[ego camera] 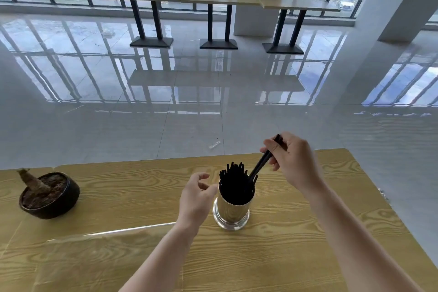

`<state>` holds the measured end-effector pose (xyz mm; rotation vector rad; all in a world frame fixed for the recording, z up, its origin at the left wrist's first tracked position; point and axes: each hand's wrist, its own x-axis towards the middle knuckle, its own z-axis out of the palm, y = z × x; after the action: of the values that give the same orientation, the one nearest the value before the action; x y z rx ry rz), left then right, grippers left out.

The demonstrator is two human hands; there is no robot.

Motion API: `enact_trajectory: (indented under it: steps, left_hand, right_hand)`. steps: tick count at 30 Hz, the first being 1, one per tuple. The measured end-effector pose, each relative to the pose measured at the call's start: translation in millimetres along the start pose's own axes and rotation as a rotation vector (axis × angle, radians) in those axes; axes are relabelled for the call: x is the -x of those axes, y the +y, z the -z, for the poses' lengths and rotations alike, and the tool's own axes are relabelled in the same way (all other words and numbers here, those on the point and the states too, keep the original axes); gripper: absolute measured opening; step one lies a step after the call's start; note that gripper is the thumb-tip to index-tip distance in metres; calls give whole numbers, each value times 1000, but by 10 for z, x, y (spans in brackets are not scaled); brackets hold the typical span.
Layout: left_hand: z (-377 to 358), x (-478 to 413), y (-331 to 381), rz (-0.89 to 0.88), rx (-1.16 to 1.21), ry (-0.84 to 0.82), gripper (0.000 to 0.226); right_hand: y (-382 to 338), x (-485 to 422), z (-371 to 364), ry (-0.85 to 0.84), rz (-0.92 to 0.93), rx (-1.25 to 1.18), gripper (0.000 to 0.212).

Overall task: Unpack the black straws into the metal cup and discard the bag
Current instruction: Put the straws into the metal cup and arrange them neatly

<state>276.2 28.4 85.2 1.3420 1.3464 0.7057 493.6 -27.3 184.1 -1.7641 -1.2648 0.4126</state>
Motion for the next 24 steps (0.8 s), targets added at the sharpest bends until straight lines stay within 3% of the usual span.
enact_trajectory:
  steps: [5, 10, 14, 20, 24]
  left_hand:
    - [-183, 21, -18, -175, -272, 16, 47]
    - [-239, -31, -4, -217, -300, 73, 46]
    - [-253, -70, -3, -230, -295, 73, 42]
    - [-281, -81, -52, -306, -328, 116, 42]
    - [-318, -47, -86, -386, -396, 107, 56]
  right_hand:
    - [87, -16, -322, -86, -16, 176, 21]
    - [219, 19, -553, -147, -98, 271, 28]
    - [318, 68, -668, -183, -80, 340, 21]
    - [397, 125, -651, -44, 54, 372, 27]
    - [453, 247, -675, 16, 172, 459, 36]
